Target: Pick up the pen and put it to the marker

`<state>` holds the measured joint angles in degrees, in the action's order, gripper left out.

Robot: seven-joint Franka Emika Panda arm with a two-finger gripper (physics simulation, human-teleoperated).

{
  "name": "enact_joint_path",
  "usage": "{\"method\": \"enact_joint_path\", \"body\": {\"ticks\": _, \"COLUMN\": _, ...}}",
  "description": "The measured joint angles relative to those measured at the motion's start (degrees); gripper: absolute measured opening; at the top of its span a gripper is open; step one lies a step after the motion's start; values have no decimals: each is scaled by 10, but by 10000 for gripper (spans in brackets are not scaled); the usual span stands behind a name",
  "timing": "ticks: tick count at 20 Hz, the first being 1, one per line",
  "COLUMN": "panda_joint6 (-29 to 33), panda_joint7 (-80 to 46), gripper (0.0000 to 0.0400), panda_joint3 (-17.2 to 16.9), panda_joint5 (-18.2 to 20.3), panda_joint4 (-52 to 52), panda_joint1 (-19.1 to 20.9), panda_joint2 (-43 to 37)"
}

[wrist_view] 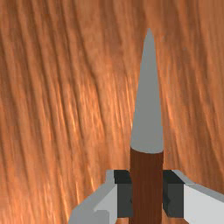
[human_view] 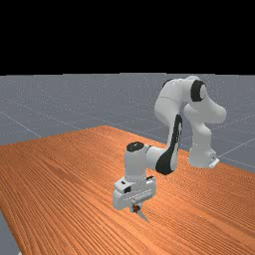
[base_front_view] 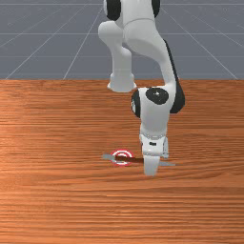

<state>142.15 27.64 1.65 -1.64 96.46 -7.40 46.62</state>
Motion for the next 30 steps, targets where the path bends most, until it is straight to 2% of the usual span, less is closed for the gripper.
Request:
{"method": "enact_joint_path", "body": {"ticks": 1, "panda_joint6": -1, "panda_joint7": 12, "gripper": 93, "panda_joint3": -3, "panda_joint5": -11, "panda_joint4": 2, "panda_joint1": -1, "panda_joint2": -1}}
{"method": "enact_joint_path", "body": {"ticks": 5, "panda_joint6": 2, "panda_joint7": 38, "gripper": 93, "panda_joint3": -3, "panda_joint5": -13, "panda_joint4": 9, "panda_joint1": 16, "panda_joint2": -5}}
{"method": "enact_joint_path", "body": {"ticks": 12, "panda_joint6": 28, "panda_joint7": 44, "gripper": 93, "panda_joint3": -2, "panda_joint5": -16, "panda_joint4": 64, "panda_joint1": 19, "panda_joint2": -32}}
{"method": "enact_joint_path", "body": {"ticks": 13, "panda_joint6": 13, "panda_joint7": -14, "gripper": 92, "panda_joint3": -45, "panda_joint5": -48, "panda_joint4": 56, "panda_joint1": -19, "panda_joint2": -29}}
{"method": "enact_joint_path", "body": {"ticks": 14, "panda_joint6": 3, "panda_joint7": -3, "gripper": 92, "panda_joint3": -37, "panda_joint5": -40, "panda_joint4": 33, "panda_joint1": -10, "panda_joint2": -17}}
{"method": "enact_joint_path", "body": {"ticks": 15, "panda_joint6": 18, "panda_joint7": 75, "gripper": 93, "panda_joint3": -1, "panda_joint5": -26, "panda_joint4": 42, "panda_joint1": 28, "panda_joint2": -21}}
{"method": "enact_joint_path", "body": {"ticks": 18, "panda_joint6": 20, "panda_joint7": 89, "gripper": 93, "panda_joint3": -5, "panda_joint5": -23, "panda_joint4": 47, "panda_joint1": 48, "panda_joint2": -24}}
{"method": "enact_joint_path", "body": {"ticks": 20, "panda_joint6": 16, "panda_joint7": 25, "gripper": 93, "panda_joint3": -19, "panda_joint5": -8, "panda_joint4": 43, "panda_joint1": 33, "panda_joint2": -22}}
{"method": "enact_joint_path", "body": {"ticks": 23, "panda_joint6": 9, "panda_joint7": -15, "gripper": 93, "panda_joint3": -20, "panda_joint5": -5, "panda_joint4": 33, "panda_joint1": 6, "panda_joint2": -17}}
{"method": "enact_joint_path", "body": {"ticks": 25, "panda_joint6": 28, "panda_joint7": 1, "gripper": 93, "panda_joint3": -14, "panda_joint5": -12, "panda_joint4": 70, "panda_joint1": 4, "panda_joint2": -36}}
{"method": "enact_joint_path", "body": {"ticks": 26, "panda_joint6": 38, "panda_joint7": 24, "gripper": 93, "panda_joint3": 0, "panda_joint5": -5, "panda_joint4": 86, "panda_joint1": 16, "panda_joint2": -44}}
{"method": "enact_joint_path", "body": {"ticks": 29, "panda_joint6": 28, "panda_joint7": 40, "gripper": 93, "panda_joint3": -7, "panda_joint5": -18, "panda_joint4": 72, "panda_joint1": 18, "panda_joint2": -36}}
{"method": "enact_joint_path", "body": {"ticks": 30, "panda_joint6": 16, "panda_joint7": 50, "gripper": 202, "panda_joint3": -5, "panda_joint5": -20, "panda_joint4": 47, "panda_joint1": 21, "panda_joint2": -24}}
